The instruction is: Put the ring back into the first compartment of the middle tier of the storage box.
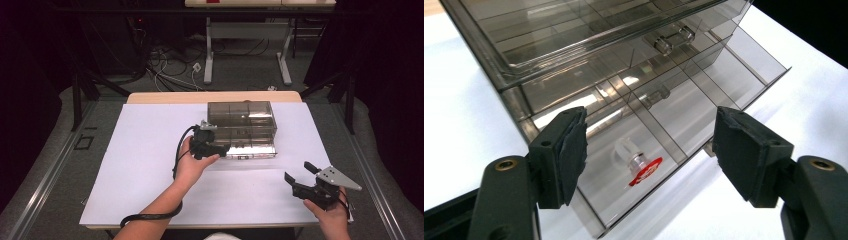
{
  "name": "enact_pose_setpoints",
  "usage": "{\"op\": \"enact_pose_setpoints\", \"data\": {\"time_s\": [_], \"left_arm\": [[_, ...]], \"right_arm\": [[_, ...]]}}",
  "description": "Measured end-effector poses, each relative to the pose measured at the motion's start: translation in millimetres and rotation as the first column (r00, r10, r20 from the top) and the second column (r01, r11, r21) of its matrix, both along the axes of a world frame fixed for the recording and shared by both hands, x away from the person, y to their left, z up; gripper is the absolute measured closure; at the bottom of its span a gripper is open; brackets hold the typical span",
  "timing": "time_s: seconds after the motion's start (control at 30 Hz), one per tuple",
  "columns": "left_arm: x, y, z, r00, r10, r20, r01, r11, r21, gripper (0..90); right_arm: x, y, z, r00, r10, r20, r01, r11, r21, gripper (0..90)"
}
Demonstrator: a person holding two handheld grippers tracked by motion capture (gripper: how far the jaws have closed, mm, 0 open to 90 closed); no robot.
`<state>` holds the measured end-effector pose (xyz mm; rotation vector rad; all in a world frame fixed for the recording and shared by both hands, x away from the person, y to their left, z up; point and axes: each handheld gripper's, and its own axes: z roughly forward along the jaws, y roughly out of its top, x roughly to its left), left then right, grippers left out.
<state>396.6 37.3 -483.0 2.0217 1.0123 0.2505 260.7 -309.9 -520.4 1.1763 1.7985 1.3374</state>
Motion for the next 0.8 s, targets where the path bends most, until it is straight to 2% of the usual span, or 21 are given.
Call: {"op": "enact_pose_setpoints", "data": {"time_s": [0.3, 0.37, 0.47, 0.6, 0.73, 0.8], "left_arm": [[-7.0, 17.7, 11.8, 0.9996, 0.002, 0.027, -0.001, 0.9991, -0.042, 29.8], [-9.2, 21.4, 13.3, 0.9997, 0.003, 0.025, -0.002, 0.9993, -0.037, 27.9], [-13.3, 26.2, 14.7, 0.9998, 0.011, 0.019, -0.010, 0.9986, -0.053, 23.8], [-18.9, 35.9, 16.0, 0.9985, 0.015, 0.053, -0.012, 0.9987, -0.049, 16.3], [-24.6, 45.8, 18.7, 0.9982, 0.025, 0.054, -0.022, 0.9973, -0.070, 14.9], [-27.1, 50.5, 20.2, 0.9976, 0.029, 0.063, -0.024, 0.9968, -0.076, 11.5]], "right_arm": [[0.2, 0.2, -0.2, 1.0000, 0.002, -0.004, -0.002, 1.000, -0.002, 17.8], [0.1, 0.3, -0.2, 1.0000, 0.001, -0.007, -0.001, 1.000, 0.000, 17.8], [0.1, 0.1, -0.3, 1.0000, -0.003, -0.007, 0.003, 1.000, 0.002, 17.8], [-0.2, -0.1, 0.0, 1.0000, -0.002, -0.006, 0.002, 1.000, 0.005, 17.8], [0.1, -0.5, -0.2, 1.0000, -0.001, -0.008, 0.001, 1.000, 0.004, 17.8], [0.1, -0.1, -0.5, 0.9999, -0.003, -0.010, 0.003, 1.000, 0.006, 17.8]]}}
